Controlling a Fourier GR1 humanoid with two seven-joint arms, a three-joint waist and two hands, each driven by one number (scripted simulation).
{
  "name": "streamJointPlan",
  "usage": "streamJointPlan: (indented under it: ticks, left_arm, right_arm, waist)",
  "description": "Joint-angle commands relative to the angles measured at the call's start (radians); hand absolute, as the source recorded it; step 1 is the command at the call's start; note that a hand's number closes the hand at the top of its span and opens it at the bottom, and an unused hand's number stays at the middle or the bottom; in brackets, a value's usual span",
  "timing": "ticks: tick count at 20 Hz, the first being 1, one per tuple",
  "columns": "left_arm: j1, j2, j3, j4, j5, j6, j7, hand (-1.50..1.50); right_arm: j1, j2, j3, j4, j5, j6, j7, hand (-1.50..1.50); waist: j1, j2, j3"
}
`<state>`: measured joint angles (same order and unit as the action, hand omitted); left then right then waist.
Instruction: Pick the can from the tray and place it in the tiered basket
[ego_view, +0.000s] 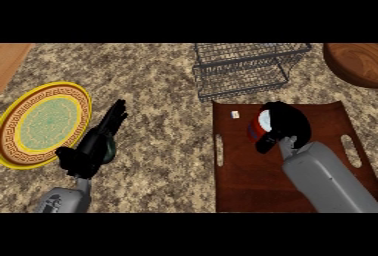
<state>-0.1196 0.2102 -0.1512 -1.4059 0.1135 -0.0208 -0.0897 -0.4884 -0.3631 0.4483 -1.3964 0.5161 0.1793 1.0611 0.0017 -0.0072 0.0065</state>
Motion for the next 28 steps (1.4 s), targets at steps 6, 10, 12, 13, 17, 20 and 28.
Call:
streamJointPlan:
  ticks: [6,10,12,13,17,20,28]
  left_arm:
    - [0.036,-0.044,0.002,0.018,-0.047,-0.013,-0.015,0.0]
    - [-0.056,-0.048,0.046,0.077,-0.033,-0.029,0.014,0.0]
    - [0.044,-0.044,0.034,0.062,-0.038,-0.051,-0.039,0.0]
    - [0.048,-0.039,0.025,-0.01,-0.028,-0.045,0.006,0.0]
    - [0.009,-0.045,0.027,0.006,-0.031,-0.035,-0.001,0.0]
    - [0.015,-0.033,0.038,-0.002,-0.033,-0.032,0.004,0.0]
    - [0.007,-0.067,0.001,-0.009,-0.058,-0.016,0.034,0.0]
  right_arm:
    - [-0.004,0.072,-0.069,-0.013,0.152,-0.001,-0.038,1.5]
    - [-0.07,0.097,-0.106,0.034,0.163,0.056,-0.044,1.5]
    - [0.004,0.108,-0.077,0.023,0.231,-0.025,-0.069,1.5]
    - [0.033,-0.02,-0.123,0.07,0.179,-0.027,-0.285,1.5]
    - [0.035,-0.316,-0.198,0.126,0.067,0.091,-0.705,1.5]
    - [0.039,-0.448,-0.25,0.192,0.059,0.077,-0.929,1.5]
    - [-0.083,-0.477,-0.552,0.434,-0.272,0.151,-1.347,1.5]
  waist:
    - [0.0,0.007,-0.007]
    - [-0.002,0.008,-0.007]
    - [0.0,0.007,-0.007]
    - [0.003,0.008,-0.006]
    - [-0.009,0.029,0.0]
    - [-0.001,0.033,0.002]
    - [0.019,0.023,-0.001]
